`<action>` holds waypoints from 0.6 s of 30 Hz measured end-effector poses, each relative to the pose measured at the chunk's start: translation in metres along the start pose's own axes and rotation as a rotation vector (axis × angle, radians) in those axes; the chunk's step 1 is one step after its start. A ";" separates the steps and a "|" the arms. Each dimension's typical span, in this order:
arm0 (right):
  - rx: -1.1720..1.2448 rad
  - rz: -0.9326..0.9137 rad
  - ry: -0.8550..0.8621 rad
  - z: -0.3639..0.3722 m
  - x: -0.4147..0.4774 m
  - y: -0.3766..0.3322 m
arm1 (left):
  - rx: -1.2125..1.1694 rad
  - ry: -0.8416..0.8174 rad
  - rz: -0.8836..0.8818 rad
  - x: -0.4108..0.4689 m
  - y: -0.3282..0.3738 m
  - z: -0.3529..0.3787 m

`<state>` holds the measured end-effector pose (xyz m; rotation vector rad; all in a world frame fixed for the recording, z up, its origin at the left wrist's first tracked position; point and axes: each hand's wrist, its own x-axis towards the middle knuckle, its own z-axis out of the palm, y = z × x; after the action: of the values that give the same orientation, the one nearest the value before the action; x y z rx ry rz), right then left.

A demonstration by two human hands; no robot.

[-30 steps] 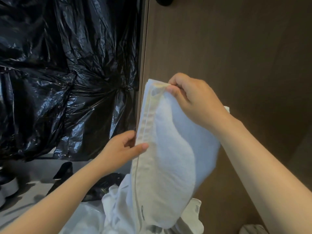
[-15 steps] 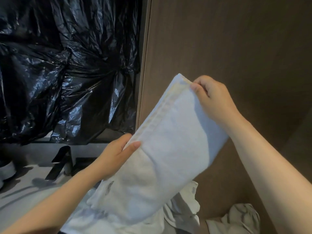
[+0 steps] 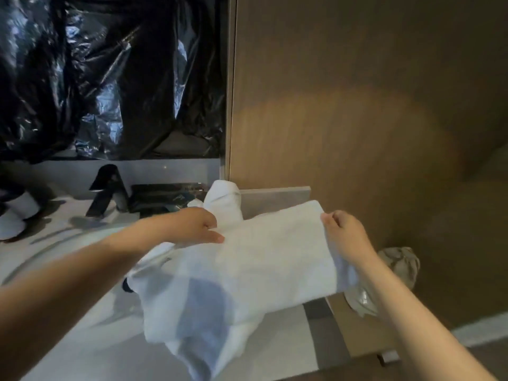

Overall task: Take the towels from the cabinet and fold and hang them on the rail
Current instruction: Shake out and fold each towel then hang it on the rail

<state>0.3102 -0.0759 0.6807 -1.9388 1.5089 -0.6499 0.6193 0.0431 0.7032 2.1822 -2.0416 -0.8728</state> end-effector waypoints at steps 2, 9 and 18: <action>0.036 0.069 0.009 0.014 -0.014 0.027 | 0.010 0.082 0.034 0.018 -0.004 0.034; 0.054 0.082 0.175 0.031 -0.023 0.057 | -0.006 0.248 0.076 0.057 -0.008 0.057; -0.019 0.134 0.126 0.051 -0.001 0.080 | -0.116 0.309 0.062 0.060 -0.014 0.065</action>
<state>0.2908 -0.0820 0.5884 -1.8214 1.7120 -0.7120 0.6041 0.0120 0.6209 2.0330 -1.8528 -0.5871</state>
